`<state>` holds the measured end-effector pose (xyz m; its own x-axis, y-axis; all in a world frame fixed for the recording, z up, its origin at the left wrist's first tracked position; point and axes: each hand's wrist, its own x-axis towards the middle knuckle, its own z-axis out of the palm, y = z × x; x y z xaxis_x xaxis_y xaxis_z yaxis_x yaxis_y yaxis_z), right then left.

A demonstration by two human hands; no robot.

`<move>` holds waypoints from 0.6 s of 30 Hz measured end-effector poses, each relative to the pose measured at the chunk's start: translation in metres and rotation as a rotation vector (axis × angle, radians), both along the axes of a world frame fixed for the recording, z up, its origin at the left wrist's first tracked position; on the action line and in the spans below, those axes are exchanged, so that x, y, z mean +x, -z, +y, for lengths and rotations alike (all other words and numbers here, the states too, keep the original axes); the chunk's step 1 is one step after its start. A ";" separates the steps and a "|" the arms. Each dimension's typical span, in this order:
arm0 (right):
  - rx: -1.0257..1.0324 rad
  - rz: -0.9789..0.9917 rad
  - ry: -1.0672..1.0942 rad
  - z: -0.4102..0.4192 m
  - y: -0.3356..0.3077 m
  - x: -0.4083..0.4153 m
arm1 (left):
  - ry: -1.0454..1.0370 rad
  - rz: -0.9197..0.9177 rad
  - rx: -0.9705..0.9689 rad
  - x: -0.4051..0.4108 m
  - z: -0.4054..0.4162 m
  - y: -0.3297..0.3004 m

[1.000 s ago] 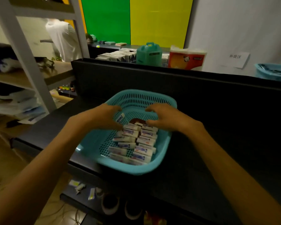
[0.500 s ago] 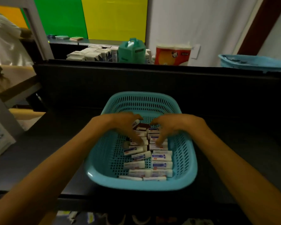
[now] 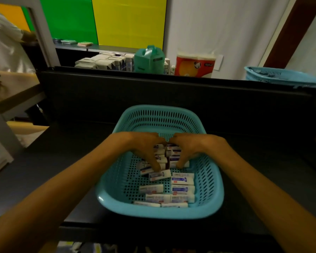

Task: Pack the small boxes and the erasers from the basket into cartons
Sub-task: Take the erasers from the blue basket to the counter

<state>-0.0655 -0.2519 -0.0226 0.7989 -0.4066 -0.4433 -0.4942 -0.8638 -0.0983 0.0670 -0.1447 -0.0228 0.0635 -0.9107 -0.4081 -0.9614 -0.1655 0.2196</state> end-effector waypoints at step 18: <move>-0.050 0.040 -0.045 -0.002 0.013 0.007 | -0.006 -0.206 0.023 0.002 -0.001 0.014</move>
